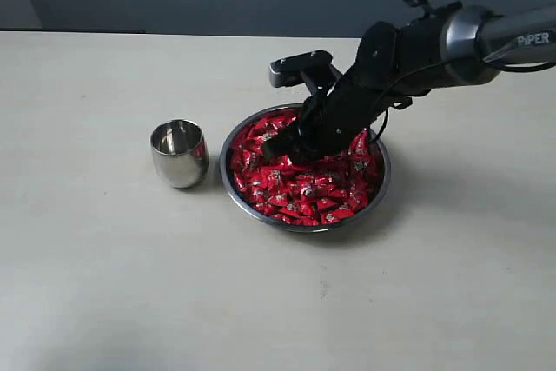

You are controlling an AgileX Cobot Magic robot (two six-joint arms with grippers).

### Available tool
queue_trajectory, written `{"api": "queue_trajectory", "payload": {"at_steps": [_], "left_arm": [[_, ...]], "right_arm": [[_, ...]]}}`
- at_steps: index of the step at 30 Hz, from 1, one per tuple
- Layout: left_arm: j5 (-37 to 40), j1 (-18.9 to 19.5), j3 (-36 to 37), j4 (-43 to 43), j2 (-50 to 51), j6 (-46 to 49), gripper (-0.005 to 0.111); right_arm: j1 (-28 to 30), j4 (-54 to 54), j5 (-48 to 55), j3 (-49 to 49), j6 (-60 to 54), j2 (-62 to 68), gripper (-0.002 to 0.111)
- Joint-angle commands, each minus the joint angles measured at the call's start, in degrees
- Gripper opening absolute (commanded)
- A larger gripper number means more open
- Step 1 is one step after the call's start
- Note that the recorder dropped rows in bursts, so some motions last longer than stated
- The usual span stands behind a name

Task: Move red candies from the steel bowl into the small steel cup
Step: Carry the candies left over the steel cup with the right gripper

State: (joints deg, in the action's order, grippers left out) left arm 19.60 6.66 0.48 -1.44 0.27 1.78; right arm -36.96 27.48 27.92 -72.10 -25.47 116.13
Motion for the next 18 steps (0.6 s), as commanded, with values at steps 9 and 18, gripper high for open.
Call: {"api": "queue_trajectory", "payload": {"at_steps": [9,18], "left_arm": [[-0.31,-0.46,-0.48,-0.11,-0.27,-0.10,0.000],[-0.31,-0.46,-0.48,-0.11,-0.27,-0.10,0.000]], "right_arm": [[-1.60,0.24,4.87,-0.28,0.02,-10.56,0.000],[-7.88,1.55,3.90,-6.14,-0.87,-8.56,0.000]]}}
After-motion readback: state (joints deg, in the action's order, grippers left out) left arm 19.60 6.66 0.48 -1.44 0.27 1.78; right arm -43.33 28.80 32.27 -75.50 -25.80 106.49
